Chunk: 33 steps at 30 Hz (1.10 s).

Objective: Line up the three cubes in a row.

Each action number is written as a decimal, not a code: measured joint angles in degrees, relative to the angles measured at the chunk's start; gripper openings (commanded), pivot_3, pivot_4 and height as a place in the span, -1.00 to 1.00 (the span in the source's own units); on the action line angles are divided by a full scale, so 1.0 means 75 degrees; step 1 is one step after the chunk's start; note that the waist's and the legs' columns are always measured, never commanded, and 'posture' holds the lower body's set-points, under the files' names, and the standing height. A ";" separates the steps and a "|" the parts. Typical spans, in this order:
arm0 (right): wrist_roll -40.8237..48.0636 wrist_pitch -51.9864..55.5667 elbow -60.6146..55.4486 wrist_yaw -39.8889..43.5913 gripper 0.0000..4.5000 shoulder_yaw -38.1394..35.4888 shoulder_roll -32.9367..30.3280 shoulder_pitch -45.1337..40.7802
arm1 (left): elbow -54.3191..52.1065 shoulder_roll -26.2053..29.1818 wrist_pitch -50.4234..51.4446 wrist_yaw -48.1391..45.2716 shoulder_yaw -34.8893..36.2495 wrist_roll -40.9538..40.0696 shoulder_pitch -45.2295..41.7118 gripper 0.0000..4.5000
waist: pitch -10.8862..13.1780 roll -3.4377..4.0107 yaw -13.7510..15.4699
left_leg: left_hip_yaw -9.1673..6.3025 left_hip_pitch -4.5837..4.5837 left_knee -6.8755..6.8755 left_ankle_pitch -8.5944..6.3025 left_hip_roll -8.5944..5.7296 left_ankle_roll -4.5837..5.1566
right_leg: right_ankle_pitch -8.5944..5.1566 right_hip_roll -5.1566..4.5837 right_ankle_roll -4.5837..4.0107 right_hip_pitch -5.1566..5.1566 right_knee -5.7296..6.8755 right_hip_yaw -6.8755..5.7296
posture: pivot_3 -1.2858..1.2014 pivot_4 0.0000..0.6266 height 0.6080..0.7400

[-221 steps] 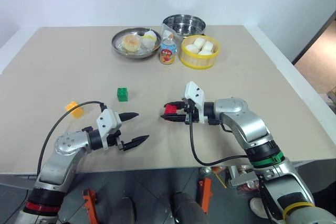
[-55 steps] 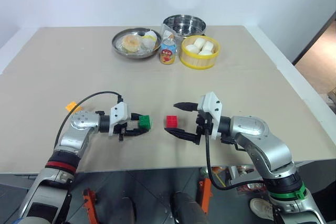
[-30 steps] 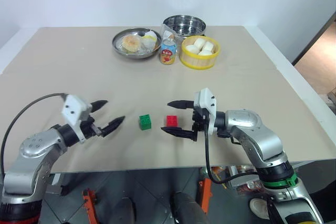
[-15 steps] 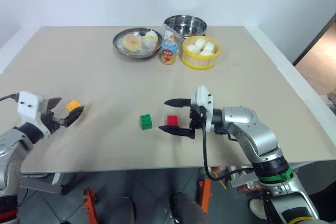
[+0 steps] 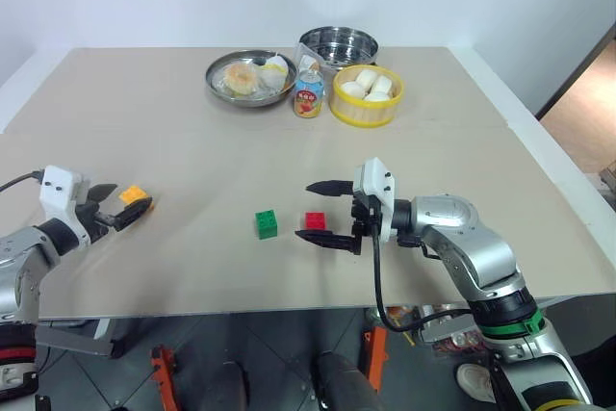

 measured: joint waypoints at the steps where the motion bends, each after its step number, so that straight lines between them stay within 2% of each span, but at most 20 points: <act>1: 0.0001 0.0027 -0.0035 -0.0006 1.00 -0.0003 -0.0031 0.0002 | 0.0181 0.0000 -0.0053 -0.0049 -0.0052 0.0041 -0.0086 0.98 | 0.0000 -0.0001 0.0000 | 0.0000 0.0000 0.0000 0.0000 0.0000 0.0000 | 0.0002 0.0000 0.0003 0.0000 0.0000 0.0000 | 0.03 -0.52 1.00; 2: 0.0001 0.0039 -0.0065 -0.0010 1.00 -0.0004 -0.0044 0.0004 | 0.0298 0.0000 -0.0105 -0.0093 -0.0071 0.0055 -0.0129 0.98 | 0.0000 -0.0001 0.0001 | 0.0000 0.0000 0.0000 0.0000 0.0000 0.0000 | 0.0002 0.0000 0.0003 0.0000 0.0000 0.0000 | 0.03 -0.52 1.00; 3: 0.0003 0.0051 -0.0084 -0.0016 1.00 -0.0009 -0.0061 0.0006 | 0.0473 0.0000 -0.0178 -0.0147 -0.0109 0.0104 -0.0206 0.75 | 0.0000 -0.0001 0.0001 | 0.0000 0.0001 0.0000 0.0000 0.0000 0.0000 | 0.0003 0.0000 0.0004 0.0000 0.0000 0.0000 | 0.03 -0.52 1.00; 6: 0.0019 0.0125 -0.0105 -0.0030 1.00 -0.0017 -0.0083 0.0006 | 0.0972 0.0002 -0.0454 -0.0308 -0.0296 0.0293 -0.0381 0.28 | -0.0001 -0.0001 0.0001 | 0.0000 0.0000 0.0000 0.0000 0.0000 0.0000 | 0.0004 0.0000 0.0006 0.0000 0.0001 0.0000 | 0.03 -0.52 1.00; 11: 0.0098 0.0245 -0.0251 -0.0023 1.00 -0.0043 -0.0161 0.0068 | 0.1451 0.0005 -0.0838 -0.0527 -0.0462 0.0522 -0.0585 -0.41 | -0.0002 -0.0003 0.0002 | -0.0003 -0.0002 -0.0001 0.0000 0.0001 0.0000 | 0.0005 0.0001 0.0010 0.0000 0.0001 -0.0003 | 0.03 -0.52 1.00; 17: 0.0098 0.0270 -0.0256 -0.0022 1.00 -0.0043 -0.0204 0.0188 | 0.1380 0.0046 -0.1329 -0.0913 -0.0794 0.0735 -0.0616 -0.41 | -0.0001 -0.0003 0.0003 | -0.0002 -0.0002 0.0000 0.0000 0.0000 0.0000 | 0.0006 0.0000 0.0011 0.0000 0.0001 -0.0002 | 0.03 -0.52 1.00; 27: 0.0085 0.0199 -0.0254 -0.0030 1.00 -0.0048 -0.0227 0.0224 | -0.1926 -0.0016 -0.1240 -0.2203 -0.2279 0.0631 -0.0003 -0.41 | -0.0001 -0.0003 0.0003 | 0.0000 -0.0003 0.0001 0.0000 0.0000 0.0001 | 0.0004 0.0000 0.0010 0.0000 0.0002 0.0001 | 0.03 -0.52 1.00; 33: 0.0076 0.0195 -0.0273 -0.0169 1.00 -0.0055 -0.0231 0.0278 | -0.2009 -0.0237 -0.1335 -0.2726 -0.3117 0.0724 -0.0312 -0.41 | -0.0001 -0.0003 0.0002 | -0.0002 -0.0003 0.0005 0.0000 -0.0001 0.0001 | 0.0005 0.0003 0.0008 0.0001 0.0003 0.0002 | 0.03 -0.52 1.00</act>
